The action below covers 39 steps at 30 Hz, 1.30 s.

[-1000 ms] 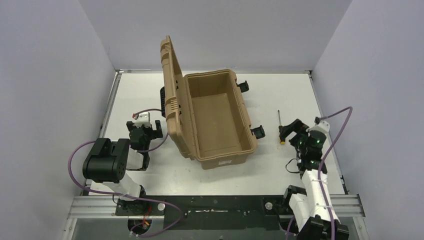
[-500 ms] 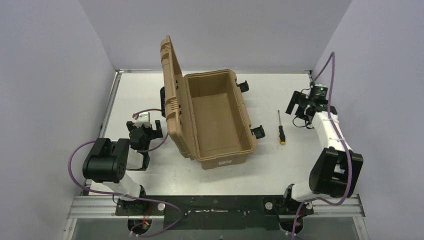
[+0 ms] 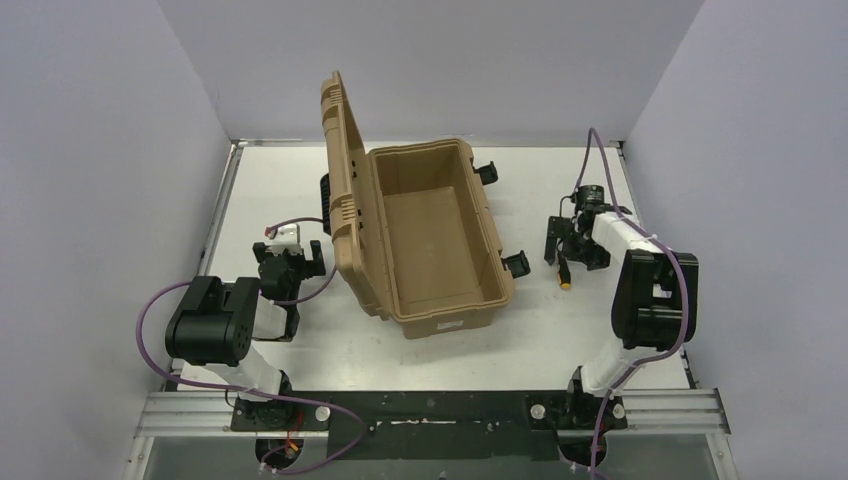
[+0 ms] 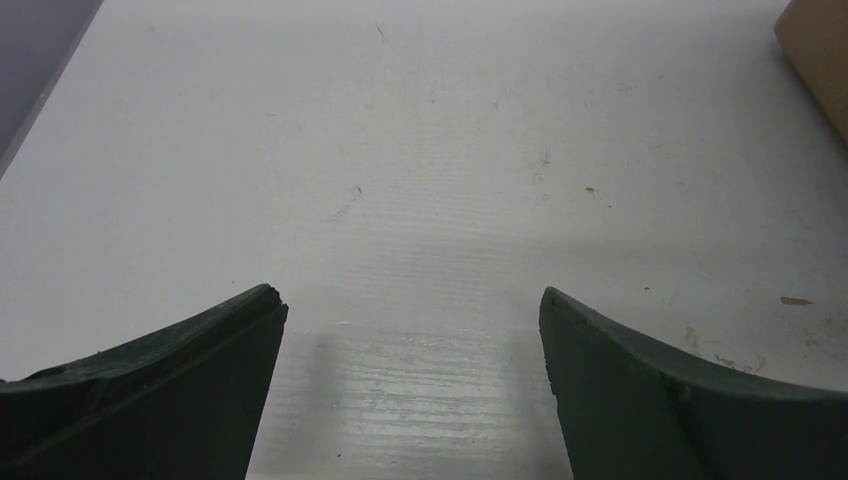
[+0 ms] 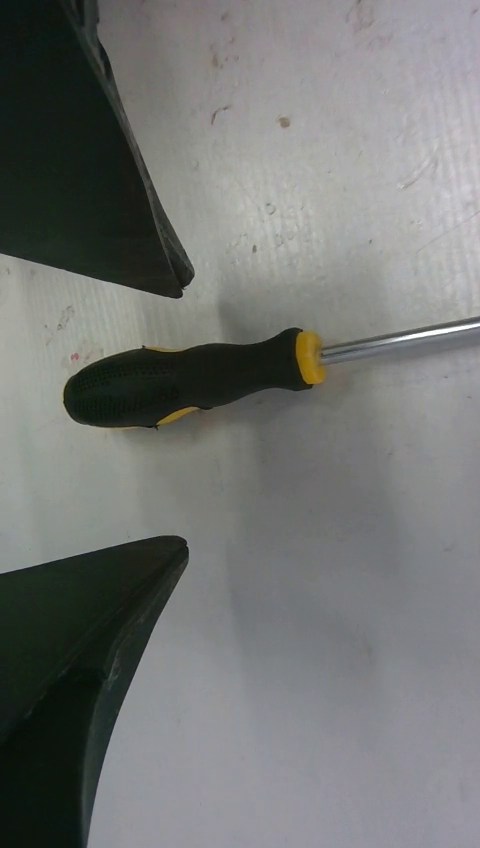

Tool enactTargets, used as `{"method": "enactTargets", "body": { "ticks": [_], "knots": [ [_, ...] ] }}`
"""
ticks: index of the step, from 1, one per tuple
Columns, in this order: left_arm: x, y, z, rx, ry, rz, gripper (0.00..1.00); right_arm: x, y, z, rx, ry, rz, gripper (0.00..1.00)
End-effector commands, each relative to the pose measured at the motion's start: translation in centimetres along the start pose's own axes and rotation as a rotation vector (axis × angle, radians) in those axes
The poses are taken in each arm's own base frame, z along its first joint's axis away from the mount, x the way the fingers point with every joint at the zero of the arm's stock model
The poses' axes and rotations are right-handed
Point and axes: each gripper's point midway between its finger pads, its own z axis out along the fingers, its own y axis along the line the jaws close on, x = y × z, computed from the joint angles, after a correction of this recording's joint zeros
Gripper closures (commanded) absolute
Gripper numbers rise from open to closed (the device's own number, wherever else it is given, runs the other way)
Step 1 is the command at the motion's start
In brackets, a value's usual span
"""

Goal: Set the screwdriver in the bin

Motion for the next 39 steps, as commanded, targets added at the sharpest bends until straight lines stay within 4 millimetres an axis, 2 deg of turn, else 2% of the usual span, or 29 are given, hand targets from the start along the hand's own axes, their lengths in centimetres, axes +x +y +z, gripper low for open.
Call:
{"method": "enactTargets", "body": {
  "ticks": [1, 4, 5, 6, 8, 11, 15, 19, 21, 24, 27, 28, 32, 35, 39],
  "knots": [
    [-2.2, -0.2, 0.6, 0.000, -0.073, -0.016, 0.03, 1.4, 0.0, 1.4, 0.033, 0.041, -0.061, 0.09],
    [-2.2, -0.2, 0.6, 0.000, -0.072, -0.016, 0.03, 1.8, 0.1, 2.1, 0.035, 0.065, -0.070, 0.22],
    [-2.2, -0.1, 0.6, -0.001, -0.073, -0.016, 0.03, 1.8, 0.1, 2.2, 0.037, 0.069, -0.071, 0.30],
    [-2.2, -0.1, 0.6, -0.001, -0.073, -0.016, 0.03, 1.7, 0.1, 2.2, 0.036, 0.068, -0.072, 0.40],
    [-2.2, -0.2, 0.6, 0.000, -0.072, -0.015, 0.03, 1.0, 0.0, 1.8, 0.045, 0.051, -0.069, 0.70],
    [-2.2, -0.2, 0.6, 0.000, -0.073, -0.016, 0.03, -0.7, -0.2, 0.0, 0.053, 0.003, -0.065, 0.98],
    [-2.2, -0.2, 0.6, 0.000, -0.072, -0.016, 0.03, -3.9, -0.3, -4.1, 0.047, -0.074, -0.053, 1.00],
    [-2.2, -0.2, 0.6, 0.000, -0.072, -0.015, 0.03, -8.0, 0.2, -10.1, 0.014, -0.189, -0.017, 1.00],
    [-2.2, -0.2, 0.6, 0.000, -0.072, -0.015, 0.03, -10.1, 0.8, -13.4, -0.020, -0.254, 0.013, 1.00],
    [-2.2, -0.2, 0.6, 0.000, -0.073, -0.016, 0.03, -12.7, 2.9, -17.9, -0.103, -0.342, 0.067, 1.00],
    [-2.2, -0.2, 0.6, 0.000, -0.073, -0.015, 0.03, -14.5, 7.5, -22.5, -0.180, -0.449, 0.059, 1.00],
    [-2.2, -0.2, 0.6, 0.000, -0.071, -0.015, 0.03, -14.4, 10.5, -23.8, -0.228, -0.469, 0.027, 1.00],
    [-2.2, -0.2, 0.6, 0.000, -0.072, -0.016, 0.03, -13.7, 18.7, -26.6, -0.329, -0.518, -0.029, 1.00],
    [-2.2, -0.2, 0.6, 0.000, -0.073, -0.015, 0.03, -11.7, 24.9, -26.0, -0.393, -0.488, -0.110, 1.00],
    [-2.2, -0.2, 0.6, 0.000, -0.073, -0.016, 0.03, -8.3, 30.5, -21.9, -0.440, -0.385, -0.193, 1.00]
  ]
}}
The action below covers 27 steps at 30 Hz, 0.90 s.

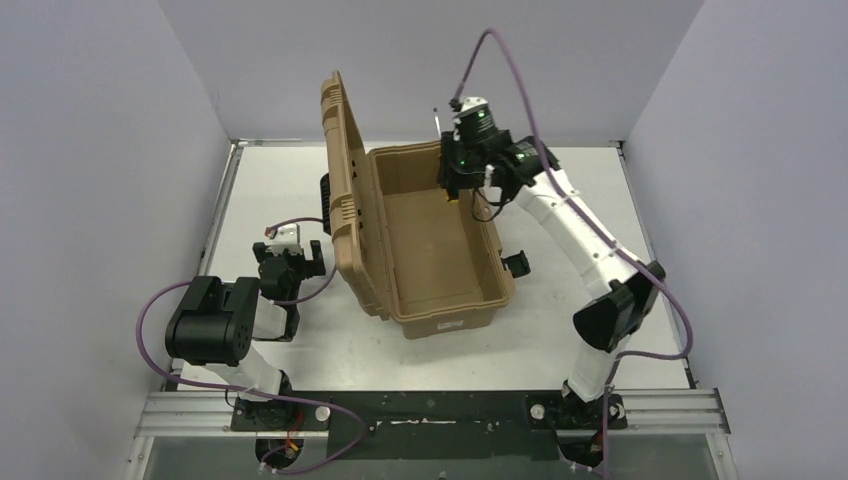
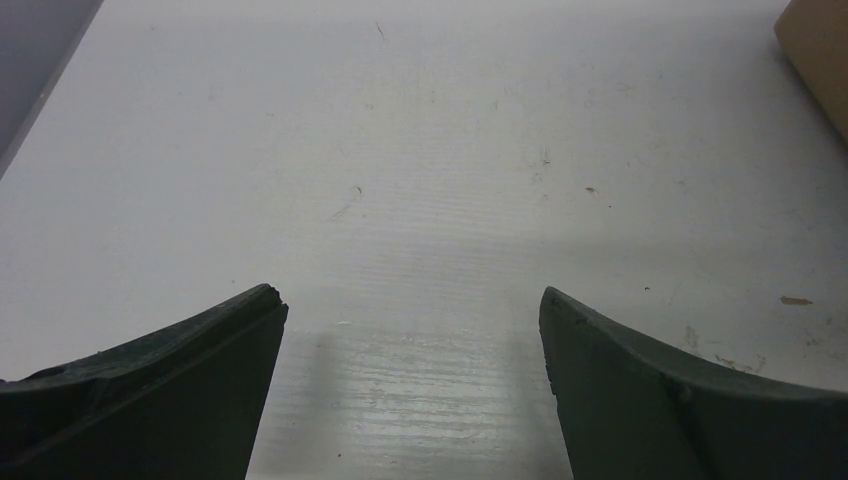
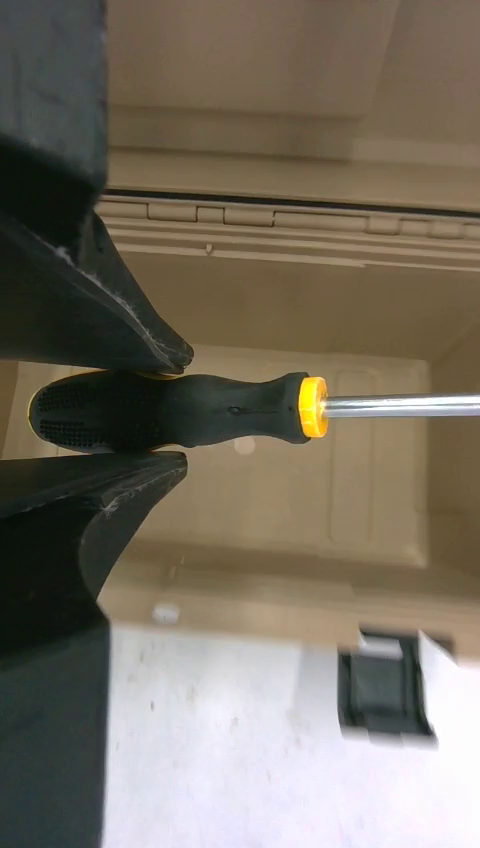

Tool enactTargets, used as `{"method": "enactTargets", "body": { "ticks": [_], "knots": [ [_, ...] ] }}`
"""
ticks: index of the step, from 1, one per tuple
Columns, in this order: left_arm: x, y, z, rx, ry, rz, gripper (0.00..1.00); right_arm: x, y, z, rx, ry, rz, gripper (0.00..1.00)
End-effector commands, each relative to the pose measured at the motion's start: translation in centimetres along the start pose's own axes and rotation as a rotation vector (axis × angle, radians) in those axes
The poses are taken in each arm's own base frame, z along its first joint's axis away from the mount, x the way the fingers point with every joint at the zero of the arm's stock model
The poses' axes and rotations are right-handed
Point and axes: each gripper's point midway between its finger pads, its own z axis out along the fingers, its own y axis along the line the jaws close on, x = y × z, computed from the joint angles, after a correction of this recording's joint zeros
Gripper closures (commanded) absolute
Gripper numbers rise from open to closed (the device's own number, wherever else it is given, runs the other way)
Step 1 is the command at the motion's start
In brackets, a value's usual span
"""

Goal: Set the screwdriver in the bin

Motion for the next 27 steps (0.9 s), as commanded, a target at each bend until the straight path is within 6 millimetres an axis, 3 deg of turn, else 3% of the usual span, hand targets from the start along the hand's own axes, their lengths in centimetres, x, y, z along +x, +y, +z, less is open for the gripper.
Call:
{"method": "enactTargets", "body": {
  "ticks": [1, 5, 12, 19, 21, 27],
  "knots": [
    [-2.2, -0.2, 0.6, 0.000, -0.073, -0.015, 0.03, 4.3, 2.9, 5.1, -0.010, 0.103, 0.013, 1.00],
    [-2.2, -0.2, 0.6, 0.000, -0.071, -0.016, 0.03, 9.6, 5.1, 9.1, -0.046, 0.234, -0.029, 1.00],
    [-2.2, -0.2, 0.6, 0.000, -0.072, -0.016, 0.03, 16.7, 3.1, 14.8, 0.025, 0.361, -0.071, 1.00],
    [-2.2, -0.2, 0.6, -0.001, -0.072, -0.016, 0.03, 21.5, 1.3, 17.5, 0.070, 0.431, -0.048, 1.00],
    [-2.2, -0.2, 0.6, 0.000, -0.072, -0.015, 0.03, 21.9, 0.6, 17.7, 0.096, 0.430, -0.046, 0.98],
    [-2.2, -0.1, 0.6, -0.001, -0.072, -0.016, 0.03, 20.8, 0.4, 17.2, 0.102, 0.399, -0.018, 0.52]
  ]
}}
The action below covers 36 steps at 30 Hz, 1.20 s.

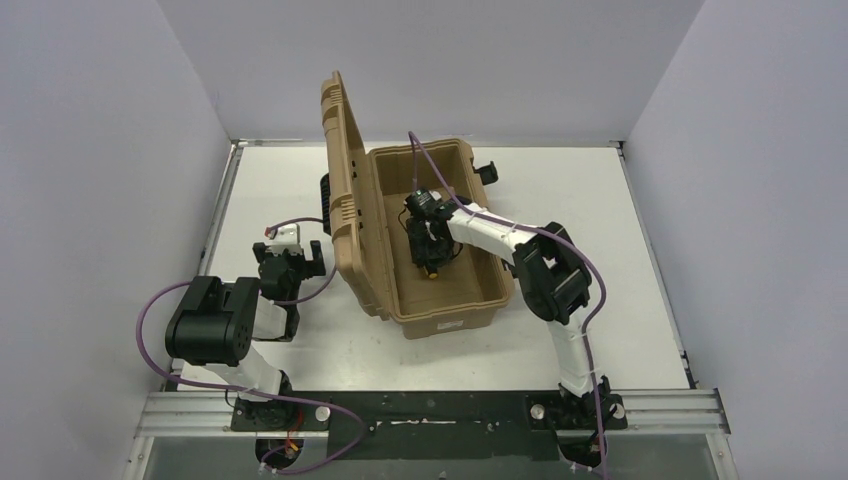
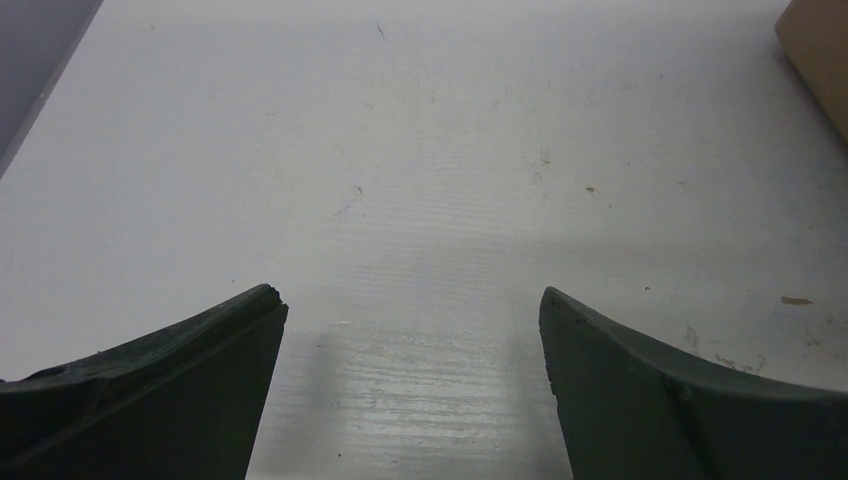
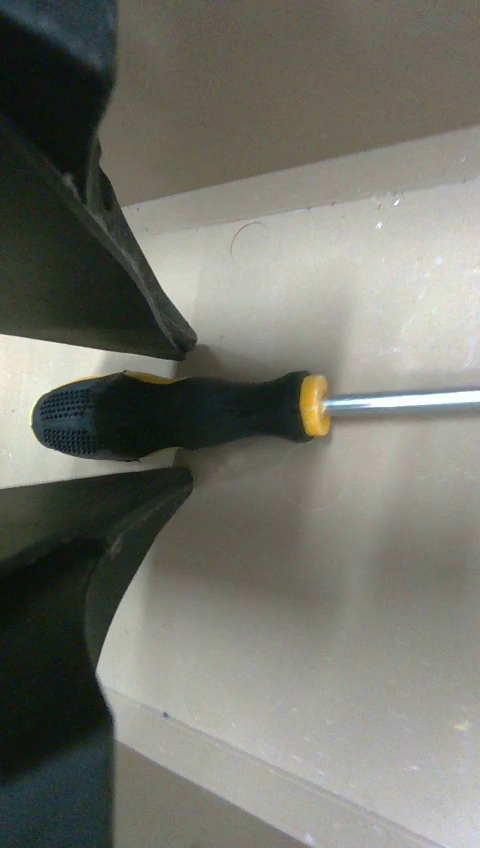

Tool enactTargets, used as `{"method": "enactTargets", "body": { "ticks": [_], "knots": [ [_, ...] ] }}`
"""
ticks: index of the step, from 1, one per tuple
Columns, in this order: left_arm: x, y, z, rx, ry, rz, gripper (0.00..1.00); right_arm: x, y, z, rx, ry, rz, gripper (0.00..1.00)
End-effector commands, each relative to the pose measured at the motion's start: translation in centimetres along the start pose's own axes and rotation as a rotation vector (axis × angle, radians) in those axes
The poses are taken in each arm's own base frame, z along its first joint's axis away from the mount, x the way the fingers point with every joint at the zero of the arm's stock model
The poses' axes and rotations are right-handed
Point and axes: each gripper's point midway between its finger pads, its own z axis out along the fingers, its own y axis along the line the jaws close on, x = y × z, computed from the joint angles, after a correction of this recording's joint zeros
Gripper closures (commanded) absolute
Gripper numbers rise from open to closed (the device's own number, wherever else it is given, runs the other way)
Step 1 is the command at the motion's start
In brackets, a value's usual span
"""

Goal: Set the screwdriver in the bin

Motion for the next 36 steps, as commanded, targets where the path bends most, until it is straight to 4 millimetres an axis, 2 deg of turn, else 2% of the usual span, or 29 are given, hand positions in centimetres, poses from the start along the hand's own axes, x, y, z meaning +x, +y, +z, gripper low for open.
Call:
{"method": "enactTargets", "body": {
  "ticks": [1, 5, 10, 15, 19, 21, 23, 27, 28, 29, 32, 34, 36],
  "knots": [
    [-2.2, -0.2, 0.6, -0.001, -0.071, -0.015, 0.03, -2.5, -0.1, -1.4, 0.000, -0.092, 0.031, 0.49],
    [-2.2, -0.2, 0.6, 0.000, -0.072, -0.016, 0.03, -4.7, 0.4, -4.3, -0.010, -0.139, 0.000, 0.29],
    [-2.2, -0.2, 0.6, 0.000, -0.071, -0.015, 0.03, -8.4, 1.2, -9.8, -0.045, -0.261, -0.023, 0.01],
    [-2.2, -0.2, 0.6, 0.000, -0.072, -0.015, 0.03, -12.4, 0.6, -16.4, -0.069, -0.413, -0.054, 0.00],
    [-2.2, -0.2, 0.6, 0.000, -0.071, -0.016, 0.03, -14.9, -1.7, -21.4, -0.063, -0.553, -0.056, 0.00],
    [-2.2, -0.2, 0.6, 0.000, -0.072, -0.015, 0.03, -15.9, -4.0, -23.7, -0.033, -0.628, -0.025, 0.00],
    [-2.2, -0.2, 0.6, -0.001, -0.072, -0.015, 0.03, -16.5, -7.3, -25.5, 0.004, -0.692, 0.029, 0.00],
    [-2.2, -0.2, 0.6, 0.000, -0.072, -0.016, 0.03, -15.8, -15.4, -26.9, 0.098, -0.745, 0.158, 0.00],
    [-2.2, -0.2, 0.6, 0.000, -0.072, -0.016, 0.03, -15.2, -17.4, -26.8, 0.115, -0.736, 0.190, 0.00],
    [-2.2, -0.2, 0.6, 0.000, -0.072, -0.015, 0.03, -14.2, -20.4, -26.2, 0.157, -0.714, 0.239, 0.00],
    [-2.2, -0.2, 0.6, 0.000, -0.072, -0.016, 0.03, -11.0, -25.8, -23.9, 0.258, -0.631, 0.293, 0.00],
    [-2.2, -0.2, 0.6, -0.001, -0.072, -0.016, 0.03, -8.7, -28.3, -21.8, 0.315, -0.572, 0.278, 0.00],
    [-2.2, -0.2, 0.6, 0.000, -0.071, -0.015, 0.03, -6.6, -29.7, -19.6, 0.331, -0.537, 0.235, 0.00]
  ]
}}
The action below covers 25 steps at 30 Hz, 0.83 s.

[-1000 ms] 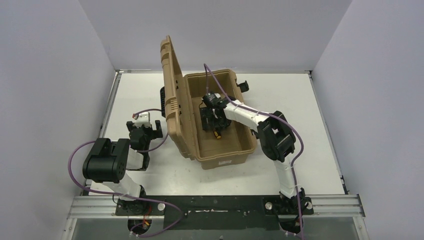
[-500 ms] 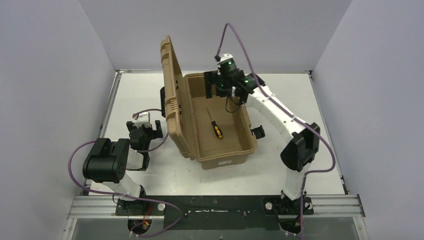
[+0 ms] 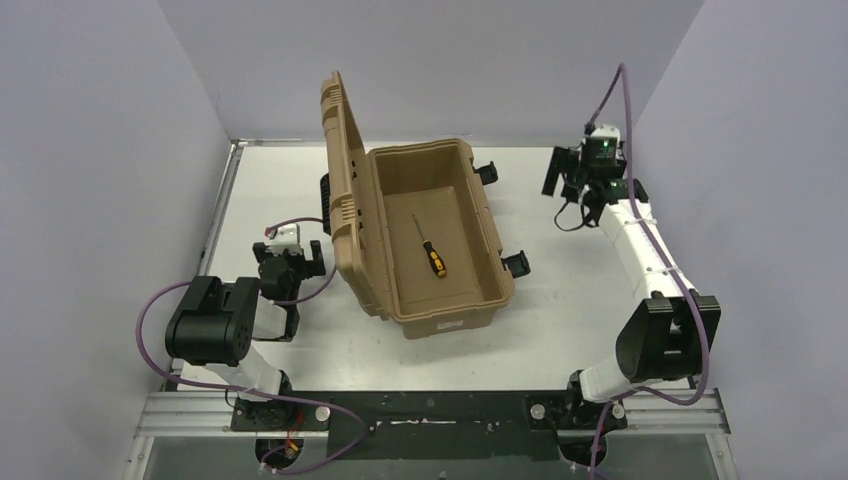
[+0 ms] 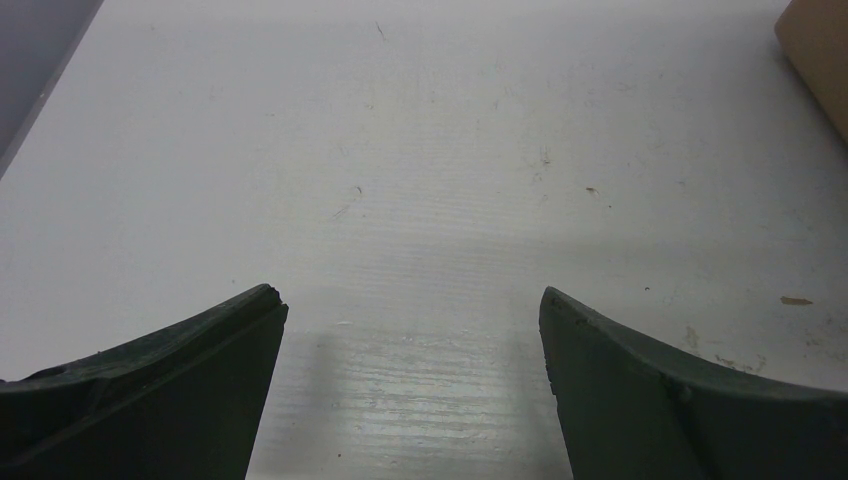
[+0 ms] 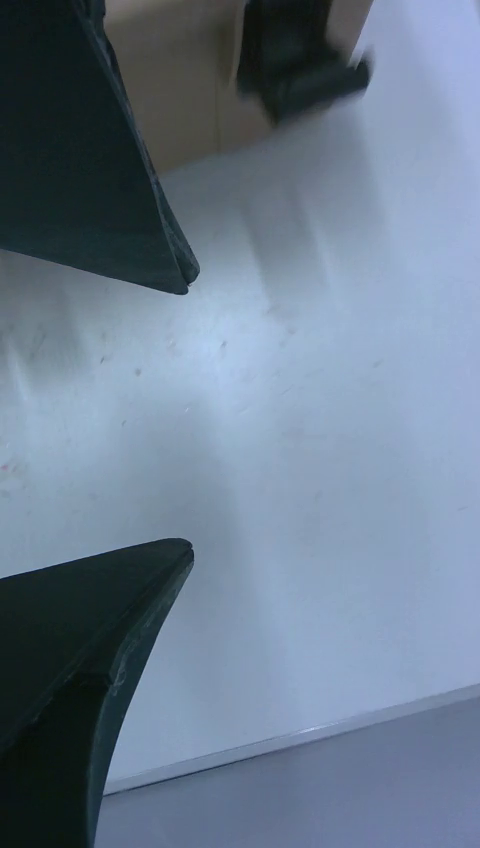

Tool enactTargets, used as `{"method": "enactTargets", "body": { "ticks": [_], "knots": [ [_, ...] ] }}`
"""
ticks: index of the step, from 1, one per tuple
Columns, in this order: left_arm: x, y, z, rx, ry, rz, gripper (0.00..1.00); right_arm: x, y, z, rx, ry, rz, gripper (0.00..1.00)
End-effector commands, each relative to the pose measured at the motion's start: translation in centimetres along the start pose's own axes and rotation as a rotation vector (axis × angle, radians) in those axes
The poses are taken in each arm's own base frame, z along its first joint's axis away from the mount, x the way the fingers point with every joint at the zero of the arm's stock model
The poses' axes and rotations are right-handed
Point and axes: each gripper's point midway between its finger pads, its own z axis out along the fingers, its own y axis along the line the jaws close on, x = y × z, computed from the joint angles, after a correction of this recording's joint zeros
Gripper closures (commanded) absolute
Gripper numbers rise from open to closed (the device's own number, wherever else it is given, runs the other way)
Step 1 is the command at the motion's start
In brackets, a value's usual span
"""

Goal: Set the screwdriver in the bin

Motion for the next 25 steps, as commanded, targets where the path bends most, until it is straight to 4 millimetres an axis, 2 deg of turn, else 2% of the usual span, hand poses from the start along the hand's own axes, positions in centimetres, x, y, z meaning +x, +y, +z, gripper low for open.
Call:
{"method": "enactTargets", "body": {
  "ticks": [1, 5, 9, 13, 18, 20, 25],
  "knots": [
    [-2.2, -0.2, 0.6, 0.000, -0.071, -0.016, 0.03, 5.5, -2.8, 2.2, -0.006, 0.054, -0.137, 0.00],
    [-2.2, -0.1, 0.6, -0.001, -0.071, -0.015, 0.03, 9.7, -3.2, 3.4, -0.075, 0.027, -0.139, 0.00],
    [-2.2, -0.1, 0.6, -0.001, -0.073, -0.015, 0.03, 12.3, -3.4, 3.9, -0.093, -0.033, -0.137, 0.00],
    [-2.2, -0.2, 0.6, -0.001, -0.073, -0.016, 0.03, 13.6, -3.6, 4.0, -0.098, -0.061, -0.129, 0.00],
    [-2.2, -0.1, 0.6, -0.002, -0.072, -0.014, 0.03, 13.9, -3.6, 4.2, -0.095, -0.043, -0.137, 0.00],
    [-2.1, -0.2, 0.7, -0.003, -0.067, -0.013, 0.03, 13.3, -4.6, 4.2, -0.071, -0.051, -0.125, 0.00],
    [-2.2, -0.1, 0.6, -0.002, -0.070, -0.017, 0.03, 11.3, -4.4, 3.2, -0.074, -0.104, -0.117, 0.00]
  ]
}}
